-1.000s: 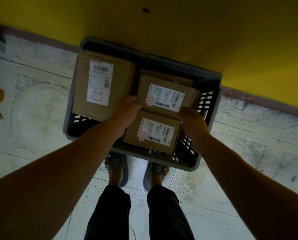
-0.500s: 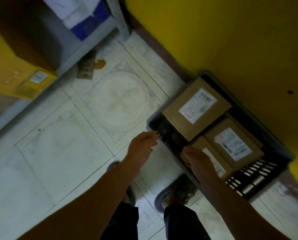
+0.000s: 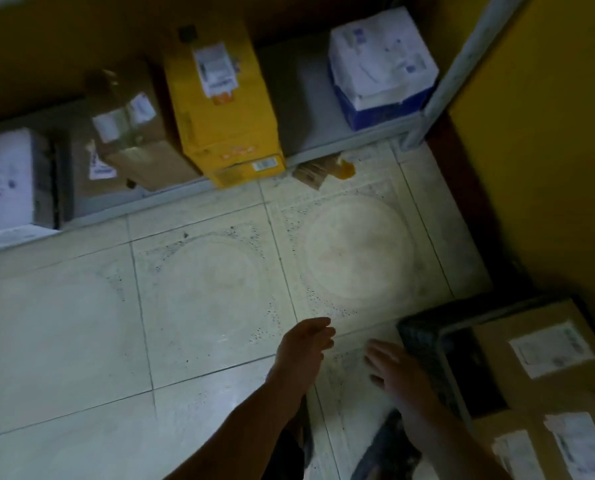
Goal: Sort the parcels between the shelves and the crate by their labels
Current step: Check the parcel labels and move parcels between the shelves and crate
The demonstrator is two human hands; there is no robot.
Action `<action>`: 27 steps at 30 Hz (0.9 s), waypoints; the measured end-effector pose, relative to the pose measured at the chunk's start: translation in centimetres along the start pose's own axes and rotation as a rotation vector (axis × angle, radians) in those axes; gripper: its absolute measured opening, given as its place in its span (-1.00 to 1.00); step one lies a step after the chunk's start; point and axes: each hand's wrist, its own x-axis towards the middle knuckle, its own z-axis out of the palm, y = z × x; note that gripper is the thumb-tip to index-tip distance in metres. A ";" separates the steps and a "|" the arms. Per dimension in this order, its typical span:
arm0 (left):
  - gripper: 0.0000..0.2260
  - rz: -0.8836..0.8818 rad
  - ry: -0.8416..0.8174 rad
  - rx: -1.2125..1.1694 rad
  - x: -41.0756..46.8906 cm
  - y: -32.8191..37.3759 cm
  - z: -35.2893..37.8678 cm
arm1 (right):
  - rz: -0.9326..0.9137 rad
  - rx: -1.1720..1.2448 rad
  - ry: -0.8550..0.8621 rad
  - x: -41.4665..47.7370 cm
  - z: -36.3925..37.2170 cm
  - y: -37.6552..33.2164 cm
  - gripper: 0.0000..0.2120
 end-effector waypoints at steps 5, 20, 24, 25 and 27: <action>-0.79 0.012 0.101 -0.095 2.2 3.6 -7.1 | -0.015 -0.028 -0.088 2.1 6.6 -6.4 -0.81; -0.73 0.091 0.275 -0.323 9.7 14.5 -12.4 | -0.237 -0.371 -0.178 12.8 8.5 -22.5 -0.63; -0.56 0.192 0.358 -0.358 12.6 18.0 -15.9 | -0.337 -0.274 -0.037 16.7 10.0 -28.6 -0.53; -0.53 0.213 0.370 -0.346 13.4 18.9 -16.8 | -0.353 -0.247 -0.006 17.6 10.5 -30.1 -0.56; -0.50 0.236 0.376 -0.318 15.3 21.0 -18.4 | -0.425 -0.263 0.050 19.1 11.5 -33.1 -0.67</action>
